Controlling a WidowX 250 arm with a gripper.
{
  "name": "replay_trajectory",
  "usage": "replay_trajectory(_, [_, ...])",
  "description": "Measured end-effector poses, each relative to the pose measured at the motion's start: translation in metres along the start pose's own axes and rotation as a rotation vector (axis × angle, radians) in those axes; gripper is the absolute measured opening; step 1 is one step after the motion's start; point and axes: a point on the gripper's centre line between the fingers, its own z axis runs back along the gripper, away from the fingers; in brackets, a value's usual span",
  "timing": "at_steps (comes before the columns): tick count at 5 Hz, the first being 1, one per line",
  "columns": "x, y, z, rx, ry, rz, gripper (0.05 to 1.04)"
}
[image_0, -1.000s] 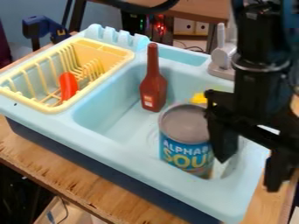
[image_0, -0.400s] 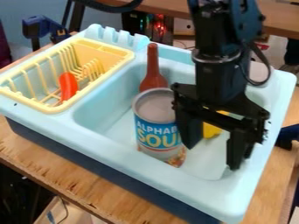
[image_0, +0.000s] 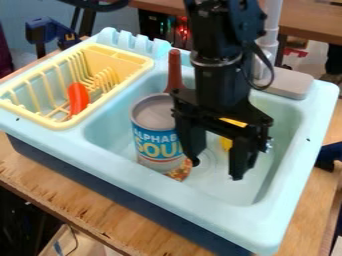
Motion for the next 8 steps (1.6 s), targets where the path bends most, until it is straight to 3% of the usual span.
replay_trajectory(3, [-0.016,0.017,0.006,0.032,-0.018,-0.011,1.0])
replay_trajectory(4, [-0.02,0.018,0.009,0.008,-0.012,-0.039,1.0])
replay_trajectory(5, [-0.028,0.018,0.008,0.005,0.028,-0.062,1.0])
replay_trajectory(6, [-0.038,0.011,0.048,0.046,0.012,-0.054,1.0])
replay_trajectory(7, [-0.033,0.007,0.083,0.038,-0.002,-0.092,1.0])
replay_trajectory(8, [-0.029,0.013,0.094,0.089,0.031,-0.066,1.0])
